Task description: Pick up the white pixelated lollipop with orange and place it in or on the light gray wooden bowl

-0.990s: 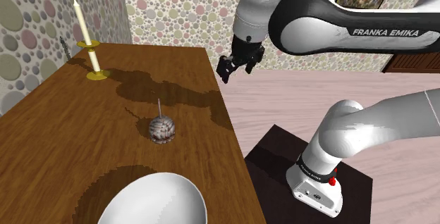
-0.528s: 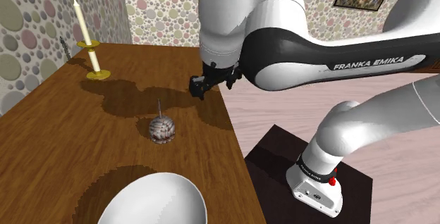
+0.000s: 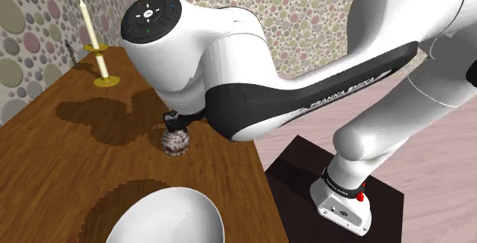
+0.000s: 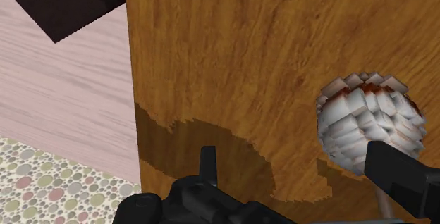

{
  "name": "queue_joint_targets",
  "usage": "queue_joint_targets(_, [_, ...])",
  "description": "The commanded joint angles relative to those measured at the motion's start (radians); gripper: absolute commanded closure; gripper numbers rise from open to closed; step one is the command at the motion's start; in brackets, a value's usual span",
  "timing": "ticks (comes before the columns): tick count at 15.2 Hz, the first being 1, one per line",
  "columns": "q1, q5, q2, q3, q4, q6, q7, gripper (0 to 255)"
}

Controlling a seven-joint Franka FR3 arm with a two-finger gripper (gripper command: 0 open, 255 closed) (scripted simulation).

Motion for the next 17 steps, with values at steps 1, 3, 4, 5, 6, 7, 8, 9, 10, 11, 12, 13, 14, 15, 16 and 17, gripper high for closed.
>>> queue_joint_targets(1, [-0.36,-0.021,0.012,0.386,0.087,-0.023,0.067,0])
queue_joint_targets(3, [-0.54,0.099,-0.15,0.517,0.17,-0.016,0.012,0])
queue_joint_targets(4, [-0.602,0.144,-0.216,0.561,0.217,-0.023,-0.003,0])
queue_joint_targets(5, [-0.659,0.18,-0.276,0.599,0.267,-0.034,-0.012,0])
queue_joint_targets(6, [-0.711,0.212,-0.331,0.634,0.32,-0.049,-0.017,0])
queue_joint_targets(7, [-0.733,0.225,-0.356,0.649,0.346,-0.057,-0.018,0])
queue_joint_targets(8, [-0.732,0.224,-0.354,0.648,0.33,-0.043,-0.017,0])
queue_joint_targets(9, [-0.731,0.222,-0.352,0.646,0.315,-0.029,-0.015,0])
queue_joint_targets(10, [-0.73,0.221,-0.35,0.645,0.3,-0.016,-0.014,0])
queue_joint_targets(11, [-0.729,0.219,-0.349,0.644,0.286,-0.002,-0.013,0])
queue_joint_targets(12, [-0.728,0.218,-0.348,0.643,0.271,0.011,-0.013,0])
queue_joint_targets(13, [-0.728,0.217,-0.347,0.643,0.257,0.025,-0.012,0])
queue_joint_targets(14, [-0.728,0.216,-0.346,0.642,0.244,0.038,-0.011,0])
queue_joint_targets(15, [-0.728,0.216,-0.346,0.642,0.236,0.046,-0.011,0])
queue_joint_targets(16, [-0.728,0.216,-0.346,0.642,0.236,0.046,-0.011,0])
queue_joint_targets(17, [-0.728,0.216,-0.346,0.642,0.236,0.046,-0.011,0])
